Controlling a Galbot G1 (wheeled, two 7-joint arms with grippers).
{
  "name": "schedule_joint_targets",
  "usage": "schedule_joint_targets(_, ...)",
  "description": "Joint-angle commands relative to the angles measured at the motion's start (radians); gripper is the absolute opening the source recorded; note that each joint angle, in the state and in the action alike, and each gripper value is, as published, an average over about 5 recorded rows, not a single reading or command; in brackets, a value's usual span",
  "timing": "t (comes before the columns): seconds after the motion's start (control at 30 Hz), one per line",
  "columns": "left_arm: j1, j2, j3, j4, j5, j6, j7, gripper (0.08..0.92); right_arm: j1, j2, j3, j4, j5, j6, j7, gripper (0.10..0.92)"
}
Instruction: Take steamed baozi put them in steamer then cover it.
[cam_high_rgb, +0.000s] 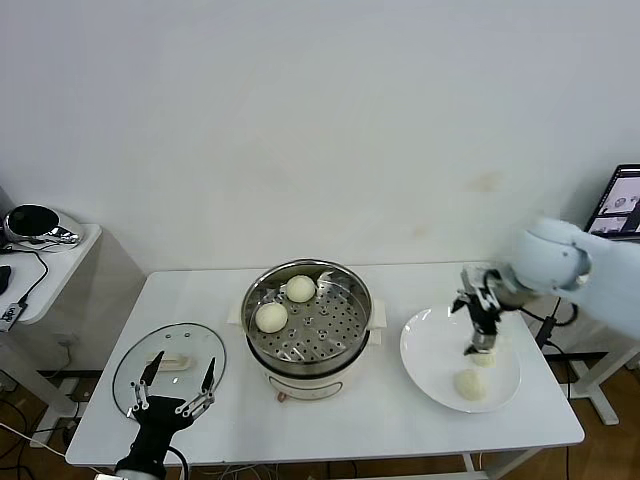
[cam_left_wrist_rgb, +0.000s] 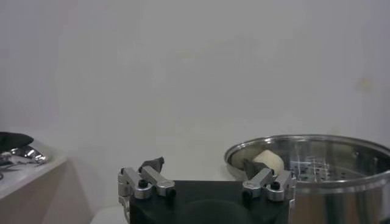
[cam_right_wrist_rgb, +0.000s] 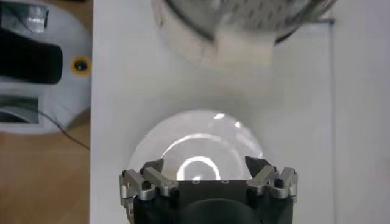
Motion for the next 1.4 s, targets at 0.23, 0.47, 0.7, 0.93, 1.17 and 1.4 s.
schedule_joint_targets(0.23,0.015,-0.022,0.006,0.012,0.02,-0.001,-0.001,0.823,-0.562,-0.071,0.384,-0.073,-0.297,0.2,-0.002,0.823)
schedule_joint_targets(0.47,0.023,-0.027,0.003,0.009,0.027,-0.001,-0.002,0.823,-0.621,0.018,0.417,-0.167,-0.325,0.225,0.043,0.823)
schedule_joint_targets(0.7,0.021,-0.028,-0.002,0.011,0.028,0.0,-0.003,0.823,-0.615,0.078,0.418,-0.261,-0.305,0.226,0.062,0.823)
schedule_joint_targets(0.93,0.013,-0.025,-0.003,0.019,0.028,-0.001,-0.003,0.823,-0.607,0.125,0.414,-0.308,-0.272,0.216,0.072,0.799)
schedule_joint_targets(1.17,0.01,-0.021,-0.006,0.017,0.026,-0.001,-0.003,0.823,-0.586,0.146,0.393,-0.308,-0.237,0.194,0.065,0.692)
schedule_joint_targets(1.4,0.008,-0.02,-0.007,0.013,0.023,-0.001,-0.003,0.823,-0.541,0.143,0.372,-0.296,-0.219,0.183,0.049,0.566)
